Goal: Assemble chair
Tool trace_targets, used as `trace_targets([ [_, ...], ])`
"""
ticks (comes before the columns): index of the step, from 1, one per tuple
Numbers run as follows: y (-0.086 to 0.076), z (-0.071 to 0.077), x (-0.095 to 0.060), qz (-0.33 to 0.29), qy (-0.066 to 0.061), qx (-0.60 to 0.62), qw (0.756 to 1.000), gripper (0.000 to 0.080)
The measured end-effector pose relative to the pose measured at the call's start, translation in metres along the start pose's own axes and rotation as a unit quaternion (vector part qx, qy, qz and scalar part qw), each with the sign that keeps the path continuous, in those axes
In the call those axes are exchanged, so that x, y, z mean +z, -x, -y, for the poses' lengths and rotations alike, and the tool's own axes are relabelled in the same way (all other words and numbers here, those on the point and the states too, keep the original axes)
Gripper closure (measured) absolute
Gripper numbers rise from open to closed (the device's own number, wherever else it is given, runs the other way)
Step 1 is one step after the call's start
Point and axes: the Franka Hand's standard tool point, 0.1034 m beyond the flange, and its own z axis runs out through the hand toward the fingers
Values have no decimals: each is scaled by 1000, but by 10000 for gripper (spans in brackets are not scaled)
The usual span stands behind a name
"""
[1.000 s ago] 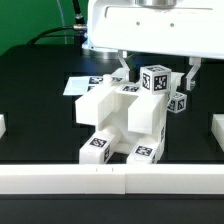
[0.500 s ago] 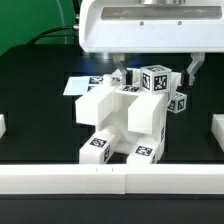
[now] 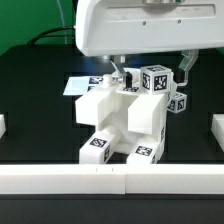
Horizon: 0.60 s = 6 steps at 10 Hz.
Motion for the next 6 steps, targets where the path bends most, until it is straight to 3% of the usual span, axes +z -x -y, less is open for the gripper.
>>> trace_targets([
  [1, 0, 0, 0, 0, 0, 1, 1000, 243],
  [2, 0, 0, 0, 0, 0, 1, 1000, 243],
  [3, 0, 0, 1, 0, 0, 6, 1000, 444],
  [4, 0, 0, 1, 1, 0, 19, 1000, 531],
  [6, 1, -2, 1, 1, -1, 55, 998, 531],
])
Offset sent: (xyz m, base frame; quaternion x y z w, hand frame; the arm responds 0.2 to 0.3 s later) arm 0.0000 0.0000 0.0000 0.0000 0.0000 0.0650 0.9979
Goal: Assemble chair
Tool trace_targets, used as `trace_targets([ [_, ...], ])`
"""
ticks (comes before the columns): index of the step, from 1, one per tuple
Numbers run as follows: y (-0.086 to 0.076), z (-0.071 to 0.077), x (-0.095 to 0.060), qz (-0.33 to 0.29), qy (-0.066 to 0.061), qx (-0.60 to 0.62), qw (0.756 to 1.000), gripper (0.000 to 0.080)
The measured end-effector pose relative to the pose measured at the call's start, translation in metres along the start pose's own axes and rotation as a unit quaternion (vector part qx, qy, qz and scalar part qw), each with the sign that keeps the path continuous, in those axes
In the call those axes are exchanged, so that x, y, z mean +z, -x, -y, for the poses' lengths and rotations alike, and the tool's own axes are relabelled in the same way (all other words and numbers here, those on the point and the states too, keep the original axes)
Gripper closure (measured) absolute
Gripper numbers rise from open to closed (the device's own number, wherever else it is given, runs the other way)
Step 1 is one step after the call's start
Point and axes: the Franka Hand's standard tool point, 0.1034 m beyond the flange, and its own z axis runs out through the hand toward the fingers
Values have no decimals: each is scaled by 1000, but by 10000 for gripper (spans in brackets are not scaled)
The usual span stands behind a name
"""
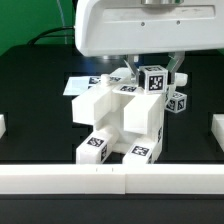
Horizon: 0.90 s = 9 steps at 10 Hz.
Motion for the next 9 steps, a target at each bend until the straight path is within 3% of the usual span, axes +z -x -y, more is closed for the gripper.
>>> trace_targets([
  [4, 0, -2, 0, 0, -6, 165, 986, 531],
  [7, 0, -1, 1, 1, -10, 312, 950, 530],
  [9, -1, 3, 1, 2, -11, 427, 904, 530],
])
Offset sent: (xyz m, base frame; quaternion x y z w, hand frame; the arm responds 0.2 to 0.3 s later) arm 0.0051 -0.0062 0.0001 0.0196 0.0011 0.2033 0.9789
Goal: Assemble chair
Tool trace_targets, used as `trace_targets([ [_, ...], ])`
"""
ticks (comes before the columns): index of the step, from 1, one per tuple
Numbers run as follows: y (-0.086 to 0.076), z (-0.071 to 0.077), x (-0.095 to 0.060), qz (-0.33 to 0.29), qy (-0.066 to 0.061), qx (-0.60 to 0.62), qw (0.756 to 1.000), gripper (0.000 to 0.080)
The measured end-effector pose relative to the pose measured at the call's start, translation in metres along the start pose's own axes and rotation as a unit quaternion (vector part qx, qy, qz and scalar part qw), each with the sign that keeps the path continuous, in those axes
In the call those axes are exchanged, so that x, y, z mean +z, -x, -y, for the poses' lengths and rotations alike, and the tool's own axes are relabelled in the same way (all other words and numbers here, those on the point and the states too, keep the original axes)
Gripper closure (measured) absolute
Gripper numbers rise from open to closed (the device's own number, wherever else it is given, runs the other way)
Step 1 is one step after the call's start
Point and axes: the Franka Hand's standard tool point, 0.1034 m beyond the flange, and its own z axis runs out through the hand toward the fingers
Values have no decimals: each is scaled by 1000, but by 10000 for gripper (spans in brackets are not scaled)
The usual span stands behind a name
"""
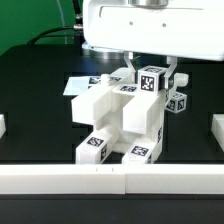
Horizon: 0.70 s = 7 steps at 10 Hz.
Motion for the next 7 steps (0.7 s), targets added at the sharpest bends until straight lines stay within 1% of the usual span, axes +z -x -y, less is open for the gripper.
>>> trace_targets([
  [2, 0, 1, 0, 2, -3, 90, 996, 529],
  [4, 1, 1, 0, 2, -3, 104, 995, 529],
  [5, 1, 1, 0, 2, -3, 94, 996, 424],
  [6, 1, 1, 0, 2, -3, 78, 997, 257],
  [7, 1, 1, -1, 3, -3, 63, 998, 183],
])
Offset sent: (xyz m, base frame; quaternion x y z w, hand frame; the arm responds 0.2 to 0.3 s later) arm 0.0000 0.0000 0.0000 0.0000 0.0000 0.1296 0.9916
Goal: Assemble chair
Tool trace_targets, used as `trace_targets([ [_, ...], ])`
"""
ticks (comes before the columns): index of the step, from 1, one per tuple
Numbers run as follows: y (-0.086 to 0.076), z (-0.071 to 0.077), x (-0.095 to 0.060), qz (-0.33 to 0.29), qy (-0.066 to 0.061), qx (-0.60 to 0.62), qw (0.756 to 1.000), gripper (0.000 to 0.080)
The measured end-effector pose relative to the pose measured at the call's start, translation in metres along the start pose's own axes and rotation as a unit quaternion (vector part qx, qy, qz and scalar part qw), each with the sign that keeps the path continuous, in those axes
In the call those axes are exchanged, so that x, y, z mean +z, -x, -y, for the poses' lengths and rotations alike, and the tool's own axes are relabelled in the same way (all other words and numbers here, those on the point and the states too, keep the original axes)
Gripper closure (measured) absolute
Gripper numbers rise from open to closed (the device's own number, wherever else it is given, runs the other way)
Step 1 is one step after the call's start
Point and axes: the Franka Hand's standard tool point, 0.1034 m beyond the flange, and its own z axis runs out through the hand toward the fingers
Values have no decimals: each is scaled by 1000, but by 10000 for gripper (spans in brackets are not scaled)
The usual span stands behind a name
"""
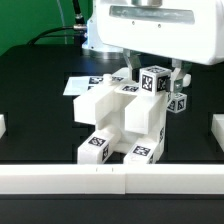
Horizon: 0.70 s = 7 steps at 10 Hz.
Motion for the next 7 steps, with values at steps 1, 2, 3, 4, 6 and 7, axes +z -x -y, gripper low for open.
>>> trace_targets([
  [1, 0, 0, 0, 0, 0, -23, 1000, 183],
  [2, 1, 1, -1, -1, -1, -73, 997, 160],
  [3, 1, 1, -1, -2, -2, -126, 992, 151],
  [4, 1, 2, -2, -2, -1, -163, 987, 151],
  [6, 3, 4, -2, -6, 2, -277, 961, 151],
  [7, 3, 4, -2, -7, 5, -330, 944, 151],
])
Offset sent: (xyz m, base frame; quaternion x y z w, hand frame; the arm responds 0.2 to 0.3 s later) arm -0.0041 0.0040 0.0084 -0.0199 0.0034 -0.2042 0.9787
